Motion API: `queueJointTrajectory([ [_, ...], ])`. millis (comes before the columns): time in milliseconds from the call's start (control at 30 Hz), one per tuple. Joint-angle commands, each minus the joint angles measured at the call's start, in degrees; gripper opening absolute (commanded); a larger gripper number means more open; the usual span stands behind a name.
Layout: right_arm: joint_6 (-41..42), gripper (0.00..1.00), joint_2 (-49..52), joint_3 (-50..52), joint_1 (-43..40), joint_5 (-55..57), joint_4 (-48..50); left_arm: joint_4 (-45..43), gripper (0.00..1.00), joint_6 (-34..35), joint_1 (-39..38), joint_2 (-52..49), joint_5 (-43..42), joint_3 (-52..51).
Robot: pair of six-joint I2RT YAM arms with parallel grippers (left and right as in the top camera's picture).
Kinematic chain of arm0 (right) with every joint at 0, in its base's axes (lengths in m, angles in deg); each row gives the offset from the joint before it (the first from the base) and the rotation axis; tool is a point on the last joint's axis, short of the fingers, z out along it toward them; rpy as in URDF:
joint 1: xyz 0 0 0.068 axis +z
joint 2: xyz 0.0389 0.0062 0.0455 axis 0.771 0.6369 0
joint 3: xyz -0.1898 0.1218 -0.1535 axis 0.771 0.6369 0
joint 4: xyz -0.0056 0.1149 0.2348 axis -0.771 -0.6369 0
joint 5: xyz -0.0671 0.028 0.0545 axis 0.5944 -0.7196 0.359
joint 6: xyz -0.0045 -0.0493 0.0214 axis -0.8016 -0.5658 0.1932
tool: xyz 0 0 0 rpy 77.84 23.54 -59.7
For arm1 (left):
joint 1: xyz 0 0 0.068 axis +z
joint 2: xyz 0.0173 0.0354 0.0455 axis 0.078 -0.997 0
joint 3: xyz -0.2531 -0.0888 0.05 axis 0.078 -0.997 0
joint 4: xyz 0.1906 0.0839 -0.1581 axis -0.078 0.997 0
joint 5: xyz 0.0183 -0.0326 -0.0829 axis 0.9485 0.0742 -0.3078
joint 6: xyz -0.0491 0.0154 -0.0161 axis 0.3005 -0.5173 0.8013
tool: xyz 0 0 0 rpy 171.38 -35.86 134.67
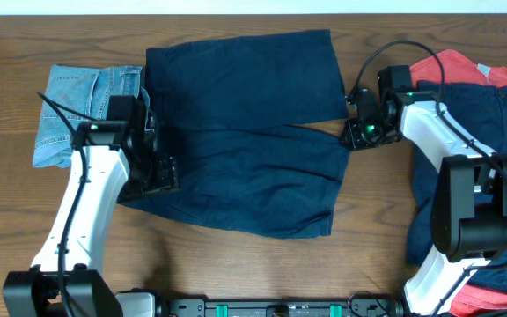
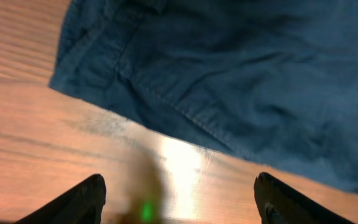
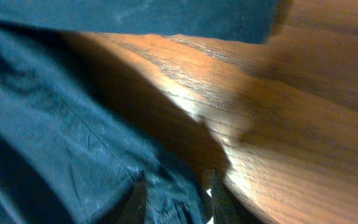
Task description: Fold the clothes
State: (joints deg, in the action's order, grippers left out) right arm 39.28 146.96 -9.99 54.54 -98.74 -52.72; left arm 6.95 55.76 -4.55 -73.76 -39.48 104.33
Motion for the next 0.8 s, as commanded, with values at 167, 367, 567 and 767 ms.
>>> queueJointTrajectory([
  [167, 1.62, 0.01, 0.2, -1.11, -1.95, 2.64, 0.46, -12.81, 0.59, 6.73, 0.02, -0.63, 0.9, -13.07],
  [367, 4.24, 0.01, -0.31, -2.16, -5.14, 0.68, 4.11, -22.4, 0.51, 6.71, 0.02, -0.63, 0.94, -20.72],
  [567, -3.91, 0.61, -0.2, -1.99, -4.35, -4.07, -0.13, -25.4, 0.51, 6.67, 0.02, -0.68, 0.96, -23.26],
  [767, -7.17, 0.62, -0.15, 0.13, -1.49, -4.22, -2.12, -25.99, 0.51, 6.67, 0.02, -0.68, 1.42, -23.26],
])
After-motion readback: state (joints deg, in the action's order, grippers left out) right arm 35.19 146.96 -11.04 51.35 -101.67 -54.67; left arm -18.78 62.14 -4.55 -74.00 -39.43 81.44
